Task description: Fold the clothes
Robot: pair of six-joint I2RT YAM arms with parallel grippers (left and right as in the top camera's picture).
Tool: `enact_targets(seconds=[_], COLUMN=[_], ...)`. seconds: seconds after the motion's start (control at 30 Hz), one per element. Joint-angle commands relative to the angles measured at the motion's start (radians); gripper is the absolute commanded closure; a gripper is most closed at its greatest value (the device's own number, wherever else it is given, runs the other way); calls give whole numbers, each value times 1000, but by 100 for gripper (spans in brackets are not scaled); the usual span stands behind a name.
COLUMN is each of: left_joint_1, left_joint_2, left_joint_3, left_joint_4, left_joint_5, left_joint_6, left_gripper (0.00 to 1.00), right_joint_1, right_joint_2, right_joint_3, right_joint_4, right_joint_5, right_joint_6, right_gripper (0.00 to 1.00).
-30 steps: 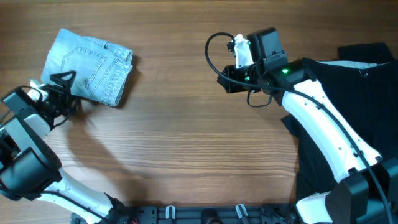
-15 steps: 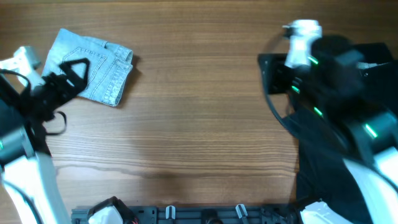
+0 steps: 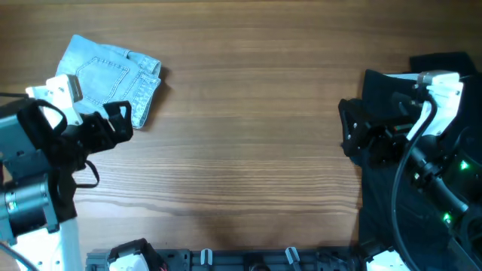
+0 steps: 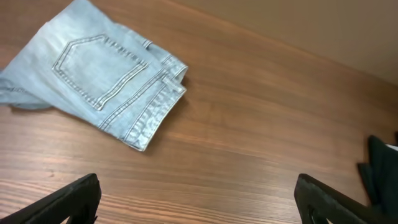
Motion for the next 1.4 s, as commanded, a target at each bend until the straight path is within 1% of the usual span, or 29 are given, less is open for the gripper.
enact_targets(seconds=[0.0, 0.13, 0.23, 0.3, 0.33, 0.4, 0.47, 0.5, 0.57, 0.73, 0.83, 0.97, 1.2, 1.33, 1.37], left_joint_1=[-5, -5, -5, -5, -5, -5, -5, -5, -5, -5, -5, -5, -5, -5, -5], left_joint_2=[37, 77, 105, 123, 130, 146, 155, 160, 167, 170, 170, 170, 170, 170, 170], left_joint_3=[-2, -2, -2, -2, -2, -2, -2, -2, -2, -2, -2, -2, -2, -2, -2], left_joint_4=[0, 0, 0, 0, 0, 0, 0, 0, 0, 0, 0, 0, 0, 0, 0], left_joint_5=[-28, -28, -28, -28, -28, -28, -28, -28, -28, -28, -28, -28, -28, -28, -28], left_joint_6=[16, 16, 16, 16, 16, 16, 16, 16, 16, 16, 16, 16, 16, 16, 16], left_gripper=[0, 0, 0, 0, 0, 0, 0, 0, 0, 0, 0, 0, 0, 0, 0], right_joint_1=[0, 0, 0, 0, 0, 0, -5, -21, -85, -239, -264, -264, -265, -265, -264], right_joint_2=[2, 2, 2, 2, -4, -10, -36, -63, -138, -347, -488, -656, -893, -890, -890], right_joint_3=[-2, -2, -2, -1, 0, -5, -38, -79, -205, -607, -829, -1073, -1384, -1507, -1514], right_joint_4=[-4, -9, -63, -69, -67, -53, 16, 80, 222, 520, 649, 754, 869, 1052, 1039], right_joint_5=[17, 19, 21, 9, 49, 56, 37, 12, -63, -213, -246, -247, -246, -246, -239], right_joint_6=[-13, 7, 10, 75, 87, 5, -122, -187, -257, -254, -256, -252, -93, 2, 16], right_gripper=[0, 0, 0, 0, 0, 0, 0, 0, 0, 0, 0, 0, 0, 0, 0])
